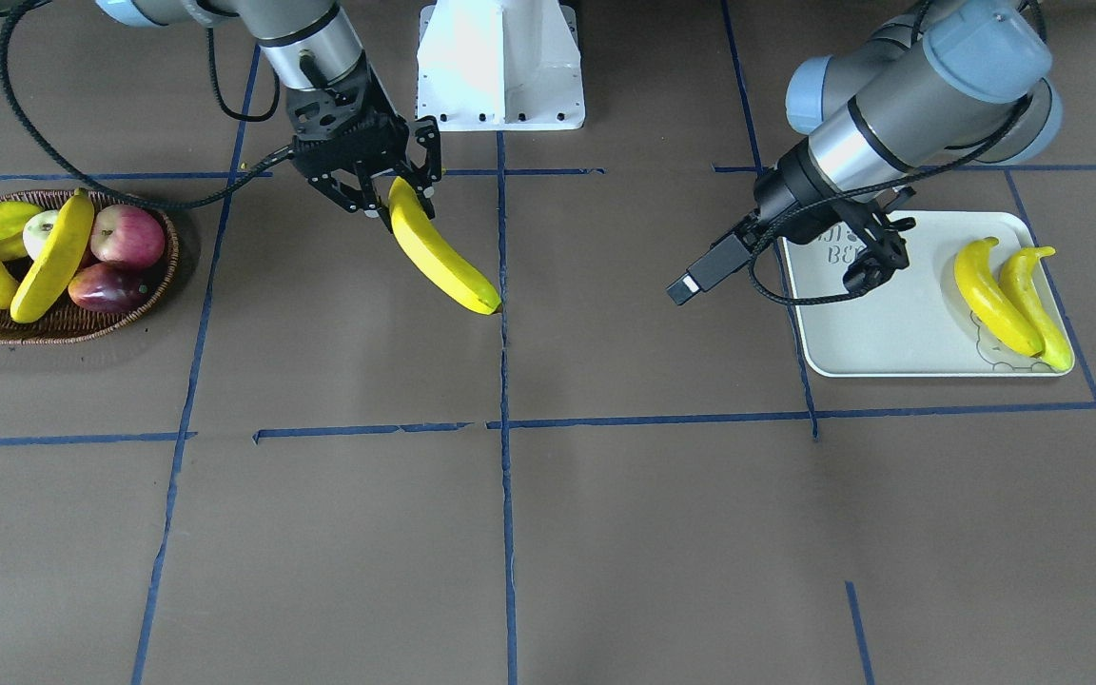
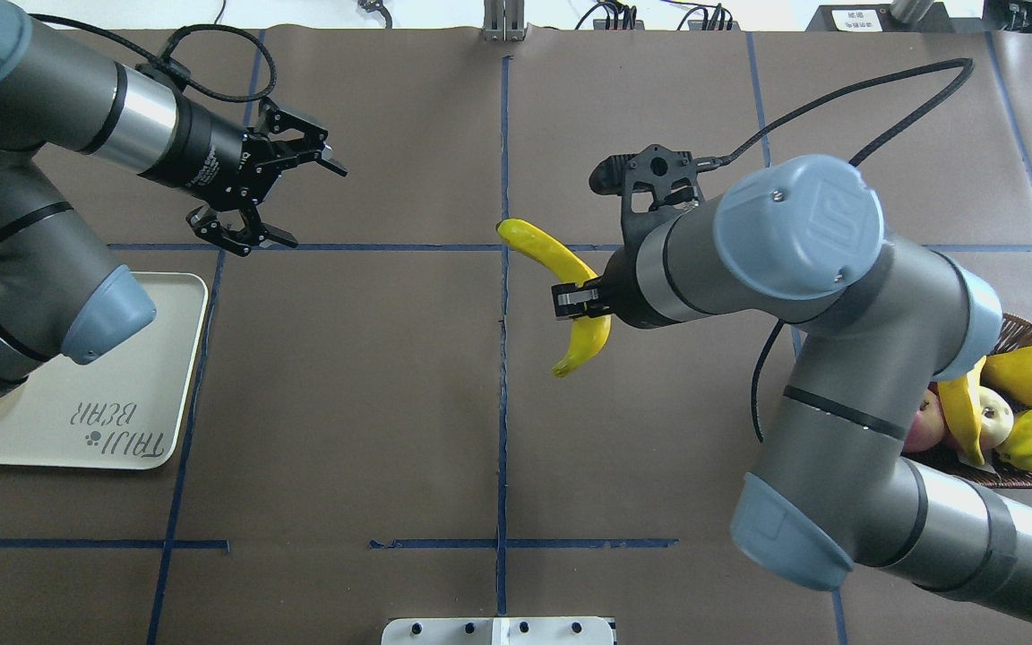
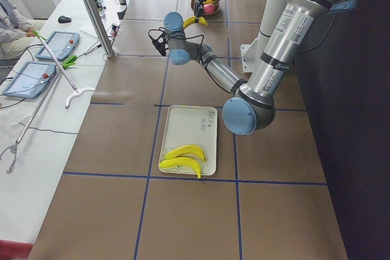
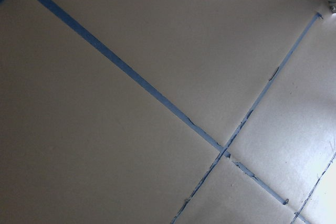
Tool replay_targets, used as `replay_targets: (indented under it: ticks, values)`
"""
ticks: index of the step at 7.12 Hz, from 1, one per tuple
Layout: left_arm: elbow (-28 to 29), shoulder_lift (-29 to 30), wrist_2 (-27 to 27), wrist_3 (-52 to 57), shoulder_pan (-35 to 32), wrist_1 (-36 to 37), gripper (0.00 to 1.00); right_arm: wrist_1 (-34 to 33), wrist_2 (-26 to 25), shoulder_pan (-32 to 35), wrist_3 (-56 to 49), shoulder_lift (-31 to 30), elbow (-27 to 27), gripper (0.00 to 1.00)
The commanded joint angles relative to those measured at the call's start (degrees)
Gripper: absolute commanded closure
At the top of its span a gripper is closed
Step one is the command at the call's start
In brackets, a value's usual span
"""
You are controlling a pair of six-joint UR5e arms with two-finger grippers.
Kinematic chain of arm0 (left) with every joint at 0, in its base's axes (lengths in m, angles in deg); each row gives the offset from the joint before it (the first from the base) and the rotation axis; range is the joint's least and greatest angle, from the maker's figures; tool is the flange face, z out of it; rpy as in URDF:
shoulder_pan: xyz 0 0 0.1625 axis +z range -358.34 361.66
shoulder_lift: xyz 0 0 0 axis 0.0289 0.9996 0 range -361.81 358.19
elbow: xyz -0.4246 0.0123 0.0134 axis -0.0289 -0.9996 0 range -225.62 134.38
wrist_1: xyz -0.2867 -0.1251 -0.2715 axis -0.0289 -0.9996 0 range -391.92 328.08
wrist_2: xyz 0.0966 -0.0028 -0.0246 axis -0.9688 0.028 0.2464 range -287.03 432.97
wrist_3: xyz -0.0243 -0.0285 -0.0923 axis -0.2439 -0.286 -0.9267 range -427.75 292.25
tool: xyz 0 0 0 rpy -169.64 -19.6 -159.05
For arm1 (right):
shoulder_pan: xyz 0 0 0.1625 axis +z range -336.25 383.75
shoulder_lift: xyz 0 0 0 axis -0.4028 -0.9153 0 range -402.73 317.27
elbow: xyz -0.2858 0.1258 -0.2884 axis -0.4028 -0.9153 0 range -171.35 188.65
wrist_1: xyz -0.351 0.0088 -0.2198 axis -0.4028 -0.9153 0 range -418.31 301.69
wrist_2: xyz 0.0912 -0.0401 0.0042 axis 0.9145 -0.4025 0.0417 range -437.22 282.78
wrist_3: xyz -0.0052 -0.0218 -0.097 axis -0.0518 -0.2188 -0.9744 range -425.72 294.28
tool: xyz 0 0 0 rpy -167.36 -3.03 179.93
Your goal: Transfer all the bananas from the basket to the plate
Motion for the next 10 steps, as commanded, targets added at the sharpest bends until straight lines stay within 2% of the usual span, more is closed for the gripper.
replay_targets:
  ticks: [1, 3, 5, 7, 8, 9, 10]
  values:
    - [0.1, 4.5, -4.9, -1.3, 4.2, 5.5, 0.00, -0.9, -4.1, -3.1, 1.9, 5.2, -3.8, 1.00]
    - [1.3, 8.2, -10.1, -3.7, 9.2, 7.6, 0.00, -0.8, -8.0, -5.4, 2.0, 8.6, -6.5, 1.00]
    - [1.4, 8.6, -10.8, -3.8, 10.9, 9.3, 0.00, -0.8, -10.2, -6.8, 2.4, 9.5, -7.0, 1.00]
    - [1.4, 8.7, -12.6, -3.7, 12.3, 9.3, 0.00, -0.6, -10.3, -7.0, 2.3, 9.5, -6.9, 0.99]
    - [1.4, 8.6, -12.7, -3.8, 12.4, 9.4, 0.05, -0.6, -10.3, -7.1, 2.3, 9.5, -6.9, 0.98]
    - [1.4, 8.6, -13.6, -3.8, 12.4, 9.4, 0.35, -0.6, -10.3, -7.1, 2.2, 9.5, -6.9, 0.96]
    - [1.3, 8.5, -13.5, -3.7, 12.4, 9.4, 0.81, -0.5, -10.3, -7.1, 2.2, 9.5, -6.9, 0.87]
